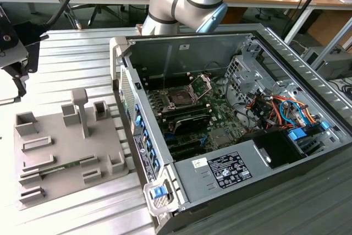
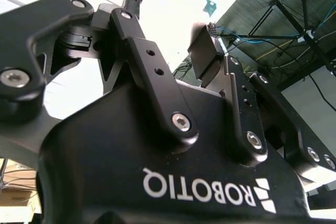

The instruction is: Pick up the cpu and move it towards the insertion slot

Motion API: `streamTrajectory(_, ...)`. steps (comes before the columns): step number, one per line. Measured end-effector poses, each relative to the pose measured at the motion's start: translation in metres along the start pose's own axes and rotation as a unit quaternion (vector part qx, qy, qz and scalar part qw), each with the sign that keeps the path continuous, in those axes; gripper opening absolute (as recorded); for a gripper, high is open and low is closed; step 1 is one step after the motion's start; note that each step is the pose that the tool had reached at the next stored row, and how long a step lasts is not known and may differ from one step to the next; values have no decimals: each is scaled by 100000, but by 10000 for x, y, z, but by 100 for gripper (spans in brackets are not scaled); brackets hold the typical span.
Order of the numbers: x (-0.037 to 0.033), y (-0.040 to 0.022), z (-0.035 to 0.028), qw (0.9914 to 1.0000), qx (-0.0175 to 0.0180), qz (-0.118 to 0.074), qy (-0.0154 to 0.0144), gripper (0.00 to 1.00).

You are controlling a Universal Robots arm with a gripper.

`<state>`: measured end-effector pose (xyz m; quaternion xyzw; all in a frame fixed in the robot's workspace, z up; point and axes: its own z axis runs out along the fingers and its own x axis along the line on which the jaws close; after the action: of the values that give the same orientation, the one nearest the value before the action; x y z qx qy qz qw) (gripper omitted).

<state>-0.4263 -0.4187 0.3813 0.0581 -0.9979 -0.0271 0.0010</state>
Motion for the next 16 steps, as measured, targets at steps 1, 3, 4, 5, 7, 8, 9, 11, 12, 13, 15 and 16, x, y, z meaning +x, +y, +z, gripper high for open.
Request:
streamTrajectory(1,-15,-3,1,100000,-4,-8,-8,55)
streamTrajectory(3,-47,-6,1,100000,-5,-1,-5,55)
streamTrajectory(4,-67,-8,1,100000,-3,2,2,55)
streamTrajectory(5,-83,-10,1,100000,-3,2,5,55)
streamTrajectory(7,-112,-13,1,100000,-4,2,11,55)
streamTrajectory(8,-127,-15,1,100000,-6,4,12,55)
streamTrajectory(9,-140,-17,1,100000,-8,2,9,55)
streamTrajectory(11,-167,-20,1,100000,-6,4,20,55)
streamTrajectory(12,-176,-21,1,100000,-9,4,19,55)
streamTrajectory(13,-189,-22,1,100000,-9,4,24,55)
streamTrajectory(15,-214,-25,0,100000,-7,4,33,55)
streamTrajectory(16,-224,-27,0,100000,-8,3,36,55)
